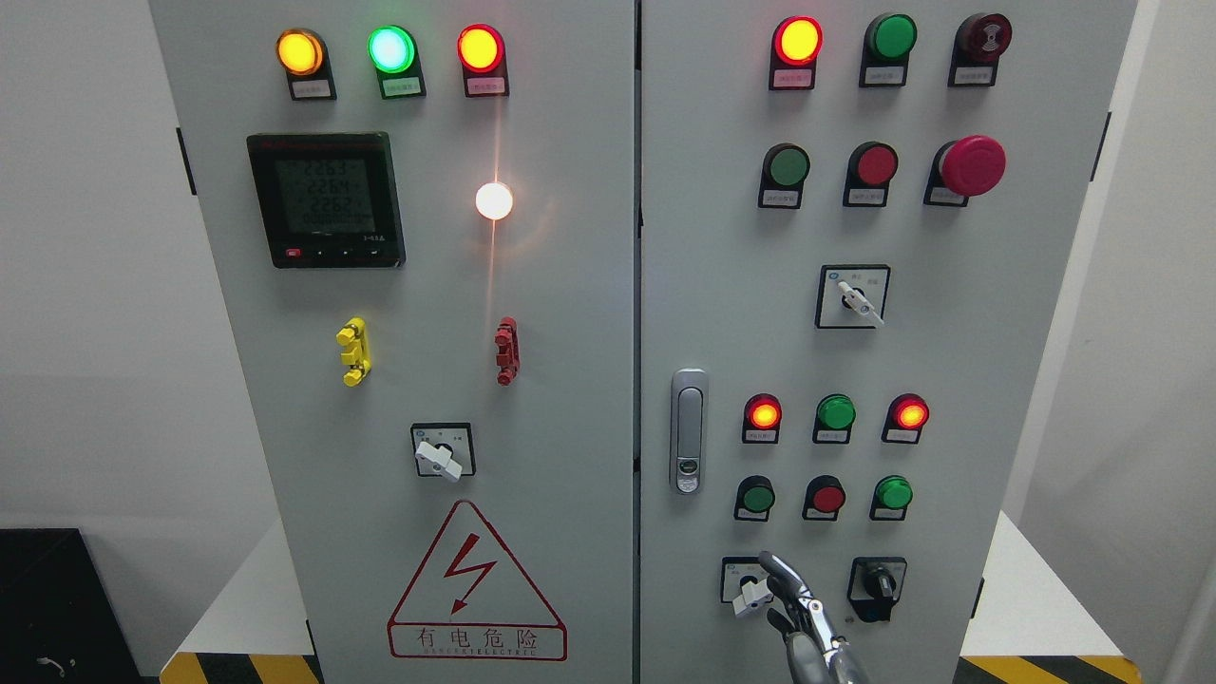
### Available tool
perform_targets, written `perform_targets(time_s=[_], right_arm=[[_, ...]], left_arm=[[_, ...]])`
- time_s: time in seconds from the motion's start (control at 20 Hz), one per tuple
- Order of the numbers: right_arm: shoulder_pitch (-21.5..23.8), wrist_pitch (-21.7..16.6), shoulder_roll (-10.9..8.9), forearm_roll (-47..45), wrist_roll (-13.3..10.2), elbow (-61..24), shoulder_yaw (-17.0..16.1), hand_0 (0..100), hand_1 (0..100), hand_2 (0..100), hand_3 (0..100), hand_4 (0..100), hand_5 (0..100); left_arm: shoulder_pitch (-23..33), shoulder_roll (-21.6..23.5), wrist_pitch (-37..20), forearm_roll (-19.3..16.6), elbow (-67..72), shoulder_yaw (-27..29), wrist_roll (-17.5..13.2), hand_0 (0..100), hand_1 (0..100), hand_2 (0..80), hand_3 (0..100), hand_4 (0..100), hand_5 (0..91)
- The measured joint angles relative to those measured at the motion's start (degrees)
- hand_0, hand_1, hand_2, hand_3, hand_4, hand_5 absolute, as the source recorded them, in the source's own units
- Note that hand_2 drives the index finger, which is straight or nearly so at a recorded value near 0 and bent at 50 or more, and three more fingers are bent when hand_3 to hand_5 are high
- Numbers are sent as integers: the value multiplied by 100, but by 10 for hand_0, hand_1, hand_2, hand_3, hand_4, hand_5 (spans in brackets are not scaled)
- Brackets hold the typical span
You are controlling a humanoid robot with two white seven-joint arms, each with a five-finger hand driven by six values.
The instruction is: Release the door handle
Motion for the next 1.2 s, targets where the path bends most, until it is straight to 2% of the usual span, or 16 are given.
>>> perform_targets(time_s=[0.4,0.45,0.5,0.55,0.6,0.65,0.7,0.75,0.8,0.85,0.95,1.15,1.2], right_arm=[[0,0,0,-1,0,0,0,241,0,0,50,0,0],[-2,0,0,0,0,0,0,242,0,0,71,31,0],[-4,0,0,2,0,0,0,238,0,0,118,131,109],[-6,0,0,5,0,0,0,240,0,0,132,152,135],[-8,0,0,9,-1,0,0,245,14,0,167,213,180],[-12,0,0,14,-4,0,-1,261,34,0,254,322,256],[-18,0,0,19,-11,0,-2,270,38,0,288,354,290],[-23,0,0,23,-20,0,-4,286,73,0,371,459,412],[-29,0,0,30,-26,0,-5,303,95,0,423,518,505],[-35,0,0,40,-27,0,-7,310,107,0,442,539,530],[-83,0,0,56,2,2,-15,350,180,0,555,656,686],[-224,-7,-2,221,25,5,-28,405,226,0,676,742,806],[-243,-7,-2,323,25,8,-32,421,237,0,743,791,875]], left_arm=[[0,0,0,0,1,0,0,120,556,0,0,0,0],[0,0,0,0,1,0,0,120,556,0,0,0,0],[0,0,0,0,1,0,0,120,556,0,0,0,0],[0,0,0,0,1,0,0,120,556,0,0,0,0],[0,0,0,0,1,0,0,120,556,0,0,0,0],[0,0,0,0,1,0,0,120,556,0,0,0,0],[0,0,0,0,1,0,0,120,556,0,0,0,0],[0,0,0,0,1,0,0,120,556,0,0,0,0],[0,0,0,0,1,0,0,120,556,0,0,0,0],[0,0,0,0,1,0,0,120,556,0,0,0,0],[0,0,0,0,1,0,0,120,556,0,0,0,0],[0,0,0,0,1,0,0,120,556,0,0,0,0],[0,0,0,0,1,0,0,120,556,0,0,0,0]])
